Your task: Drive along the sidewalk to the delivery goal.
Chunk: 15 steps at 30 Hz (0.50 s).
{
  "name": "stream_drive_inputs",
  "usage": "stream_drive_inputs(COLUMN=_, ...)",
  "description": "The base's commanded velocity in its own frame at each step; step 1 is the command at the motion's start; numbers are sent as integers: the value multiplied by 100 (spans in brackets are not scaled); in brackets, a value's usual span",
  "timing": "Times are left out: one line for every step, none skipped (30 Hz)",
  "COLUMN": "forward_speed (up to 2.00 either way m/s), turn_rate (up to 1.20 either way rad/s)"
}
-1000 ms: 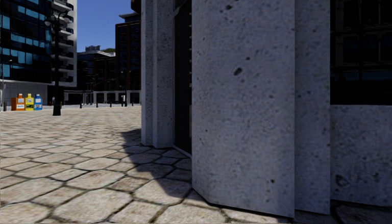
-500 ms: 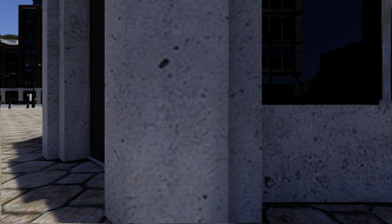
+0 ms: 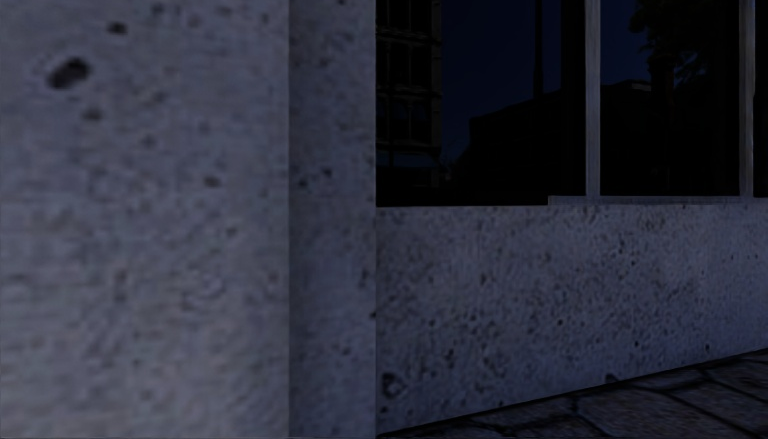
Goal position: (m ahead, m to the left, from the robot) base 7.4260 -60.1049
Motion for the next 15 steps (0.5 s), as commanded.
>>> stream_drive_inputs(forward_speed=65, turn_rate=-80)
stream_drive_inputs(forward_speed=65, turn_rate=-80)
stream_drive_inputs(forward_speed=65, turn_rate=-80)
stream_drive_inputs(forward_speed=65, turn_rate=-80)
stream_drive_inputs(forward_speed=65, turn_rate=-80)
stream_drive_inputs(forward_speed=65, turn_rate=-80)
stream_drive_inputs(forward_speed=65, turn_rate=-80)
stream_drive_inputs(forward_speed=65, turn_rate=-80)
stream_drive_inputs(forward_speed=65, turn_rate=-80)
stream_drive_inputs(forward_speed=65, turn_rate=-80)
stream_drive_inputs(forward_speed=65, turn_rate=-80)
stream_drive_inputs(forward_speed=65, turn_rate=-80)
stream_drive_inputs(forward_speed=65, turn_rate=-82)
stream_drive_inputs(forward_speed=65, turn_rate=-84)
stream_drive_inputs(forward_speed=65, turn_rate=-84)
